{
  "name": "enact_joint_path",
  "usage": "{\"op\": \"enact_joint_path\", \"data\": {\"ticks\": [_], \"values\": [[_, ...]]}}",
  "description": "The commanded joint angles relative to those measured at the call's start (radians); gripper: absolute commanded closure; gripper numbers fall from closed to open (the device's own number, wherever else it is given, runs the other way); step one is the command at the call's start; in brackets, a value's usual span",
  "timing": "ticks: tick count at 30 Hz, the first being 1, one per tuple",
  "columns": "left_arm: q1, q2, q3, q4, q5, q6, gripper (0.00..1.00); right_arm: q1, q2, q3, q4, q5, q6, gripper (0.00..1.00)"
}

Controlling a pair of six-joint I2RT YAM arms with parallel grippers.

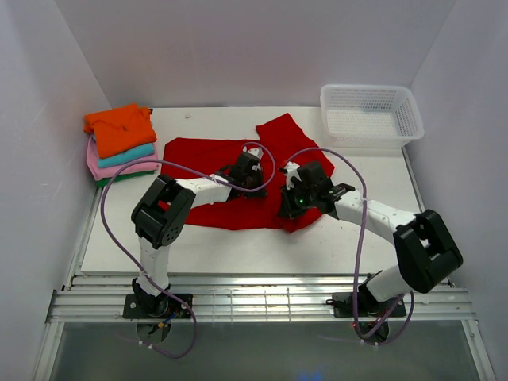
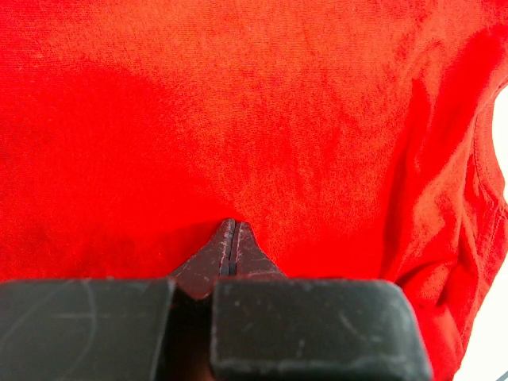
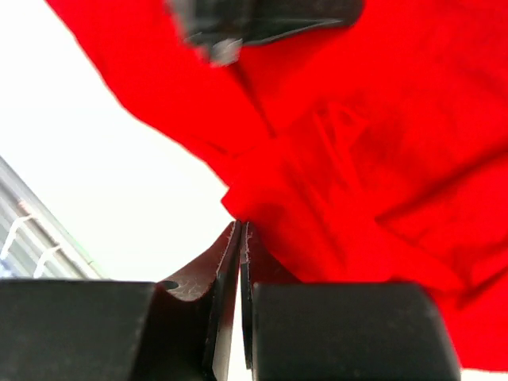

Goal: Fold and stack the t-shirts
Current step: Flatten the tshirt out

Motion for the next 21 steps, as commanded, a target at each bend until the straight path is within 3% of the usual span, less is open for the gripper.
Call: {"op": "enact_joint_path", "data": {"ticks": [1, 13, 21], "values": [[-0.003, 0.008, 0.016, -0.022, -0.015, -0.004, 1.0, 0.018, -0.125, -0.044, -0.071, 0.025, -0.006, 0.92], [-0.003, 0.011, 0.019, -0.023, -0.02, -0.012, 1.0, 0.067, -0.493, -0.32, -0.223, 0.005, 0.121, 0.92], [-0.003, 0.026, 0.035, -0.03, -0.015, -0.01, 1.0, 0.091, -0.673, -0.294, -0.421, 0.006, 0.184, 0.92]]}}
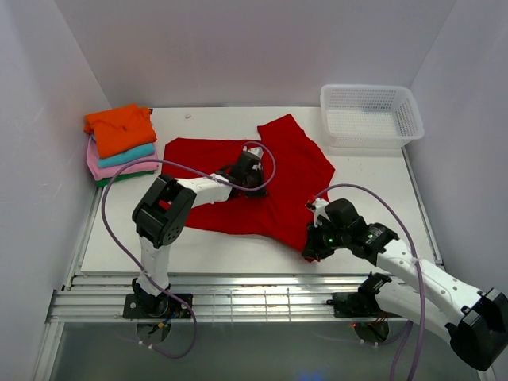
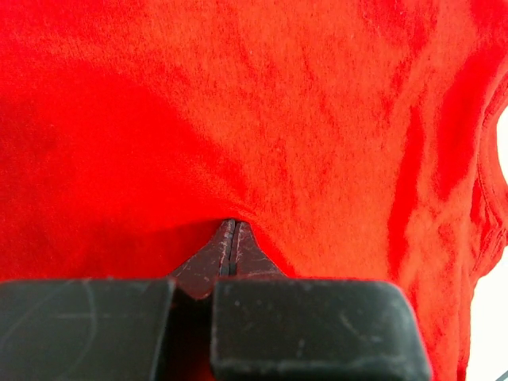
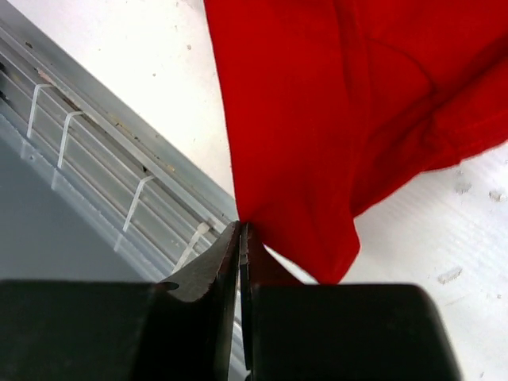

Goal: Fold and stack the t-shirts
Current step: Flatten the tshirt out

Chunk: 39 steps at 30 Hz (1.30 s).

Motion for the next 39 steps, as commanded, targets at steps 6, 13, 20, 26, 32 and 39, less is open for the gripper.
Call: {"op": "enact_joint_path", "data": {"ticks": [6, 13, 20, 26, 32, 39], "values": [[-0.003, 0.023, 0.026, -0.032, -0.006, 0.0, 1.0, 0.013, -0.105, 0.097, -0.273, 0.016, 0.059, 0.63], [-0.003, 0.012, 0.038, -0.046, -0.012, 0.013, 1.0, 0.012, -0.14, 0.079, -0.148, 0.081, 0.075, 0.17], [-0.003, -0.003, 0.045, -0.066, -0.023, 0.023, 1.0, 0.013, 0.064, 0.005, 0.165, 0.091, 0.101, 0.26], [-0.003, -0.006, 0.038, -0.067, -0.024, 0.027, 1.0, 0.013, 0.241, 0.045, 0.294, 0.106, 0.052, 0.42], [-0.003, -0.008, 0.028, -0.061, -0.023, 0.023, 1.0, 0.012, 0.342, 0.117, 0.338, 0.157, 0.015, 0.49], [-0.003, -0.023, 0.008, -0.049, -0.028, 0.031, 1.0, 0.013, 0.448, 0.19, 0.362, 0.206, -0.019, 0.49]]}}
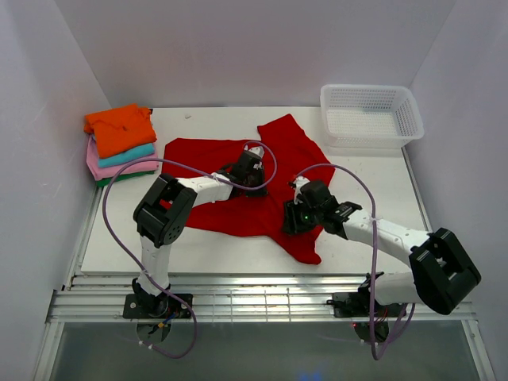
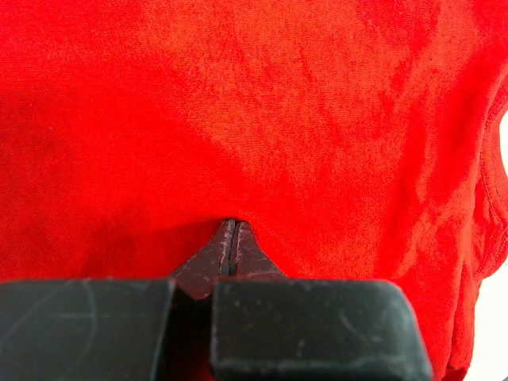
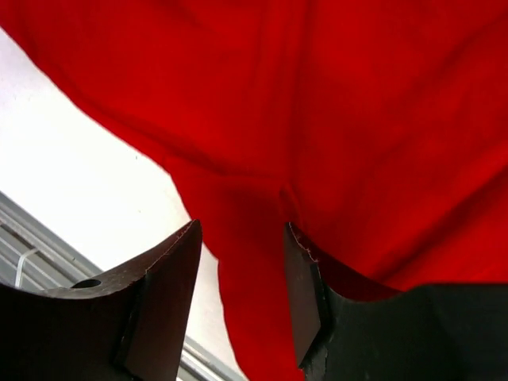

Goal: Fold and stack the t-shirts
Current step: Flatten the tshirt out

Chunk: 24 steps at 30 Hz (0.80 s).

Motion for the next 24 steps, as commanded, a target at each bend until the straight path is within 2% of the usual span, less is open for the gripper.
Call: {"op": "enact_joint_path", "data": {"ticks": [1, 10, 13, 16, 17, 18, 24], "values": [[-0.002, -0.036, -0.017, -0.027, -0.023, 0.02, 1.0, 0.006, 0.045, 0.061, 0.053, 0.043, -0.038, 0.49], [-0.002, -0.049, -0.025, -0.03, -0.029, 0.027, 1.0, 0.006, 0.164, 0.056, 0.097, 0.026, -0.043, 0.52], [-0.002, -0.057, -0.03, -0.03, -0.029, 0.03, 1.0, 0.005, 0.181, 0.05, 0.105, 0.027, -0.046, 0.61], [-0.002, -0.06, -0.031, -0.034, -0.029, 0.031, 1.0, 0.006, 0.175, 0.052, 0.097, 0.023, -0.046, 0.76], [-0.002, -0.06, -0.031, -0.035, -0.029, 0.031, 1.0, 0.006, 0.158, 0.05, 0.087, 0.024, -0.046, 0.87], [-0.002, -0.06, -0.031, -0.035, -0.029, 0.031, 1.0, 0.008, 0.146, 0.052, 0.081, 0.026, -0.048, 0.91], [-0.002, -0.056, -0.027, -0.035, -0.026, 0.024, 1.0, 0.018, 0.023, 0.053, -0.011, -0.002, -0.058, 0.92]]}}
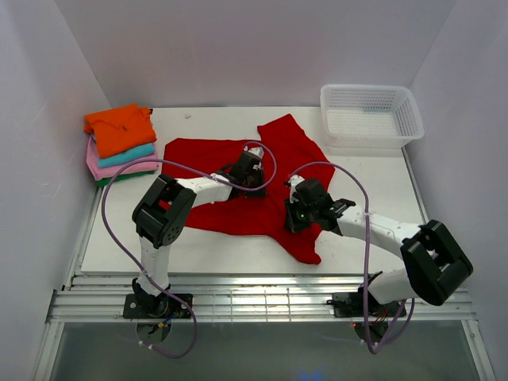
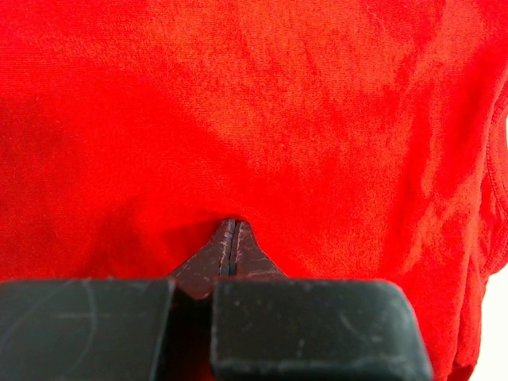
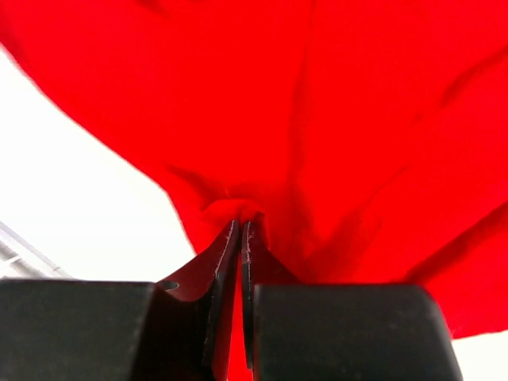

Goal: Fold and stack the t-shirts
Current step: Flatten the tshirt out

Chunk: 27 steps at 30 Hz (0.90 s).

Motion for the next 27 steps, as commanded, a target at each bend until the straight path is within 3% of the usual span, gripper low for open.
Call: {"op": "enact_joint_path", "data": {"ticks": [1, 8, 19, 22, 24, 25, 27], "values": [[-0.001, -0.043, -0.011, -0.035, -0.017, 0.012, 1.0, 0.017, -0.097, 0.007, -0.054, -0.053, -0.011, 0.92], [-0.001, -0.041, -0.001, -0.045, -0.019, 0.011, 1.0, 0.078, -0.199, -0.009, -0.173, -0.173, -0.002, 0.92], [-0.001, -0.029, 0.011, -0.058, -0.022, 0.017, 1.0, 0.207, -0.198, -0.092, -0.215, -0.266, 0.024, 0.89], [-0.001, -0.026, 0.015, -0.063, -0.022, 0.018, 1.0, 0.225, -0.195, -0.091, -0.213, -0.338, 0.013, 0.82], [-0.001, -0.024, 0.019, -0.063, -0.022, 0.02, 1.0, 0.233, -0.199, -0.089, -0.201, -0.39, 0.003, 0.72], [-0.001, -0.02, 0.02, -0.065, -0.022, 0.02, 1.0, 0.239, -0.199, -0.088, -0.195, -0.412, -0.001, 0.63], [-0.001, -0.016, 0.026, -0.065, -0.022, 0.02, 1.0, 0.242, -0.196, -0.085, -0.178, -0.458, -0.004, 0.55]]}}
